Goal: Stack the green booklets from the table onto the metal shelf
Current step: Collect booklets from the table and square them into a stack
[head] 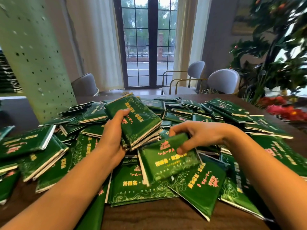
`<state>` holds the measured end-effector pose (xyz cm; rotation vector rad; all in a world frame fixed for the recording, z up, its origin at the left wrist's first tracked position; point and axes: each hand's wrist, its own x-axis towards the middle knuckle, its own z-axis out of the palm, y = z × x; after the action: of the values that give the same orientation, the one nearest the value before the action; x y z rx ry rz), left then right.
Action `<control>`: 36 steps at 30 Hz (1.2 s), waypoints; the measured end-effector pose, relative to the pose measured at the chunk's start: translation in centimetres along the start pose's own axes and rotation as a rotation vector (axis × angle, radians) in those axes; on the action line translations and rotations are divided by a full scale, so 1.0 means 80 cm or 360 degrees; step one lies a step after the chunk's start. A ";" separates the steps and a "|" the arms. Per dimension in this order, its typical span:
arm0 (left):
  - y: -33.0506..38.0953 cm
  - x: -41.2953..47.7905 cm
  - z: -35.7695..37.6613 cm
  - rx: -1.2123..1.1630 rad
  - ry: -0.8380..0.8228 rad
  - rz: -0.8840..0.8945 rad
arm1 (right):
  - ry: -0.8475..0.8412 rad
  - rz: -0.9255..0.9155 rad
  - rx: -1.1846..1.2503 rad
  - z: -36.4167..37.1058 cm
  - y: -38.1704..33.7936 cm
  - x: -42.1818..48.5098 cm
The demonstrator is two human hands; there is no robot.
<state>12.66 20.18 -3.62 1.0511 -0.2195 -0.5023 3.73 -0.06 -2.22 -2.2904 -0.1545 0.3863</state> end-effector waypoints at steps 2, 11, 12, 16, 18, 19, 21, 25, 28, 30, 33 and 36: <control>0.000 0.001 -0.001 -0.0025 0.0020 0.0009 | 0.0179 -0.0020 0.0272 -0.007 0.005 -0.003; 0.004 -0.004 0.001 -0.0028 0.0038 -0.0063 | 0.1023 -0.0220 0.1085 -0.017 0.013 0.003; 0.005 -0.005 0.001 -0.0021 0.0041 -0.0079 | 0.1147 -0.0296 0.1163 -0.018 0.011 0.005; 0.004 -0.006 0.002 0.0010 0.0065 -0.0135 | 0.1422 -0.0644 0.1527 -0.020 0.009 0.008; 0.004 -0.008 0.004 0.0033 0.0054 -0.0153 | 0.1418 -0.0722 0.1640 -0.020 0.007 0.008; 0.004 -0.009 0.006 0.0052 0.0037 -0.0161 | 0.1396 -0.0729 0.1670 -0.019 0.005 0.008; 0.003 -0.012 0.009 0.0103 -0.0017 -0.0170 | 0.1339 -0.0691 0.1675 -0.014 0.000 0.009; 0.001 -0.016 0.012 0.0200 -0.0150 -0.0226 | 0.1255 -0.0628 0.1543 -0.001 -0.007 0.012; -0.001 -0.019 0.015 0.0280 -0.0249 -0.0253 | 0.1324 -0.0585 0.1227 0.008 -0.010 0.016; -0.003 -0.022 0.016 0.0357 -0.0318 -0.0186 | 0.1393 -0.0580 0.0832 0.014 -0.011 0.017; -0.004 -0.023 0.016 0.0418 -0.0389 -0.0061 | 0.1470 -0.0654 0.0387 0.021 -0.018 0.016; -0.006 -0.020 0.013 0.0488 -0.0423 -0.0028 | 0.1507 -0.0759 0.0286 0.030 -0.020 0.018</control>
<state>10.70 19.96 -3.39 1.2837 -0.5356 -0.6376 4.38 3.04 -2.86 -1.9450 -0.1612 -0.8816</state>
